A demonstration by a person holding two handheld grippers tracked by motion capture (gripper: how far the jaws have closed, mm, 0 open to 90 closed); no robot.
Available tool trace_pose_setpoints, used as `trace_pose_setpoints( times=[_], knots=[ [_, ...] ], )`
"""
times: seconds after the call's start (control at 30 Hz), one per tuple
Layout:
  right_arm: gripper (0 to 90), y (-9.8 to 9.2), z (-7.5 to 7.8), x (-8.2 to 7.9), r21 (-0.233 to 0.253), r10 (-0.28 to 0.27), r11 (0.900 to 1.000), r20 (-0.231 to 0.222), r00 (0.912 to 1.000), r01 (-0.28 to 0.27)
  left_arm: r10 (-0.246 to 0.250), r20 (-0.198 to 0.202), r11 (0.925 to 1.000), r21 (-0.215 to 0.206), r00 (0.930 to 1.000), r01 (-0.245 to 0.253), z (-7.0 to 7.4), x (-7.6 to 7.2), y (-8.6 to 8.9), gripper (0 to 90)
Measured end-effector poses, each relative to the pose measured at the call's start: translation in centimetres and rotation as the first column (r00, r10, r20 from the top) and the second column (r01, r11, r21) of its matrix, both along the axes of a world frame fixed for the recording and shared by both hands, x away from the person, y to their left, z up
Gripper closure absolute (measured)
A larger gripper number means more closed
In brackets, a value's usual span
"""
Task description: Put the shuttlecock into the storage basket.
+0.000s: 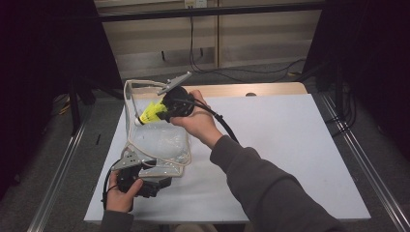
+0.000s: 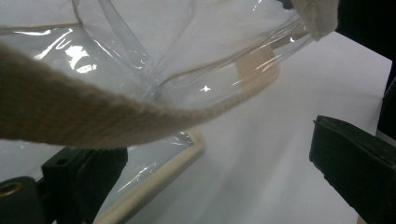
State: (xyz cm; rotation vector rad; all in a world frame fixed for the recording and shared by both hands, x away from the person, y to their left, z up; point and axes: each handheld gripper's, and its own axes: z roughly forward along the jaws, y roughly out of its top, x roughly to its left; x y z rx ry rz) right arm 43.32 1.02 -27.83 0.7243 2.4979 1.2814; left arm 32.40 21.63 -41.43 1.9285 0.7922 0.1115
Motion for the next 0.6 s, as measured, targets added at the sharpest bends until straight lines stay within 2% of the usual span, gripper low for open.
trace_pose_setpoints(
  times=[0.6],
  knots=[
    [81.6, 2.1, -1.6, 0.3, -0.020, 0.018, 1.000, -0.024, 0.9995, -0.019, -0.001, -0.001, 1.0000, -0.004, 1.0000, 0.001, 0.0, 0.0, 0.1, 4.2]
  ],
)
